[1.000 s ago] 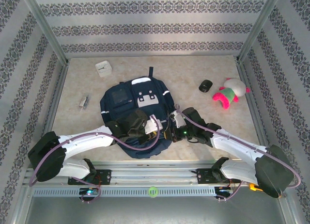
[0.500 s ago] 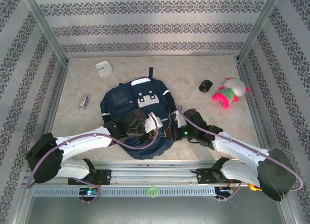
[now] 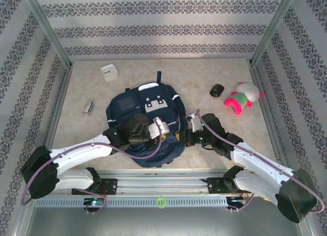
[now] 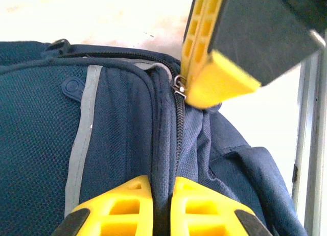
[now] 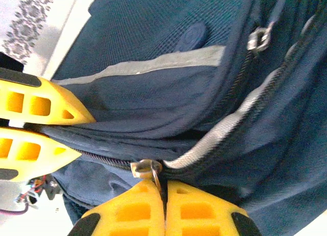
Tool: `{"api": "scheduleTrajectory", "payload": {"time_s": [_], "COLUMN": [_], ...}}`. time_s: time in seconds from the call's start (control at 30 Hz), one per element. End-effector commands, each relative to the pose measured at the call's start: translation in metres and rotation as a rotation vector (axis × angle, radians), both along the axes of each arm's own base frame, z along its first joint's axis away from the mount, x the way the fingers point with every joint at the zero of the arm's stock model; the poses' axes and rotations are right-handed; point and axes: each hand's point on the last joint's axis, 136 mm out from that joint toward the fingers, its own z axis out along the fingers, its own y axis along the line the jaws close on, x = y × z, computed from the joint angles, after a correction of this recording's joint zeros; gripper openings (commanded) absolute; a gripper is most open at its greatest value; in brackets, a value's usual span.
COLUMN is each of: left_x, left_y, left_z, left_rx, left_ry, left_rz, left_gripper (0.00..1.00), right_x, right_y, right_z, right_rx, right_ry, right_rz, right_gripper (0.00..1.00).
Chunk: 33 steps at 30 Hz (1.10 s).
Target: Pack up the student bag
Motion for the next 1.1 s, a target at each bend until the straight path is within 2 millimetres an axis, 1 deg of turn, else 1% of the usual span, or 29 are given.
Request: {"api": "scheduleTrajectory", "payload": {"time_s": [0.0,0.07,0.13,0.2,0.27,0.37,0.43,0.47,0.5,0.53,0.67,0.73,0.8,0.83,0.87,0.9,0.97,1.07], "left_x": [-0.024,-0.030,-0.032,-0.032,-0.030,-0.030,-0.026,-0.024,-0.023,-0.024,-0.019,-0.019,-0.019,-0.021,-0.022,-0.023,-0.023,-0.015], "left_y": [0.036,0.051,0.065,0.076,0.083,0.077,0.071,0.067,0.063,0.058,0.045,0.041,0.039,0.036,0.035,0.034,0.033,0.033], "left_z": [-0.005,-0.011,-0.017,-0.019,-0.017,-0.007,-0.003,-0.001,0.001,0.001,0.001,0.001,0.001,0.001,0.001,0.002,0.008,0.020], "left_rx": [0.111,0.179,0.237,0.276,0.280,0.225,0.185,0.157,0.134,0.109,0.037,0.017,-0.002,-0.017,-0.031,-0.045,-0.068,-0.091], "left_ry": [-0.016,-0.035,-0.048,-0.059,-0.065,-0.064,-0.058,-0.044,-0.030,-0.006,0.080,0.106,0.123,0.131,0.139,0.146,0.143,0.110], "left_rz": [-0.091,-0.111,-0.105,-0.088,-0.068,-0.059,-0.040,-0.021,-0.017,-0.018,0.029,0.034,0.041,0.034,0.034,0.033,0.037,0.076], "left_gripper": [0.00,0.00,0.00,0.01,0.02,0.06,0.07,0.07,0.07,0.07,0.07,0.07,0.08,0.11,0.19,0.32,0.53,0.66], "right_x": [0.012,0.011,0.009,0.006,0.003,-0.006,-0.013,-0.017,-0.021,-0.026,-0.037,-0.040,-0.042,-0.042,-0.043,-0.043,-0.043,-0.040], "right_y": [-0.051,-0.038,-0.029,-0.024,-0.016,-0.002,0.008,0.012,0.016,0.021,0.025,0.026,0.028,0.031,0.034,0.037,0.043,0.044], "right_z": [-0.044,-0.037,-0.035,-0.034,-0.033,-0.029,-0.024,-0.022,-0.018,-0.015,0.001,0.005,0.004,0.003,0.000,-0.003,-0.007,-0.007], "right_rx": [-0.203,-0.147,-0.119,-0.113,-0.100,-0.074,-0.063,-0.062,-0.051,-0.047,-0.107,-0.131,-0.165,-0.178,-0.192,-0.204,-0.229,-0.250], "right_ry": [0.093,0.084,0.086,0.086,0.086,0.075,0.063,0.062,0.062,0.061,-0.019,-0.046,-0.056,-0.059,-0.057,-0.054,-0.049,-0.065], "right_rz": [-0.188,-0.131,-0.095,-0.067,-0.037,0.026,0.064,0.069,0.078,0.085,0.031,0.012,0.008,0.015,0.024,0.036,0.058,0.064], "right_gripper": [0.00,0.00,0.00,0.00,0.00,0.00,0.00,0.05,0.13,0.19,0.32,0.36,0.38,0.38,0.39,0.39,0.39,0.41]}}
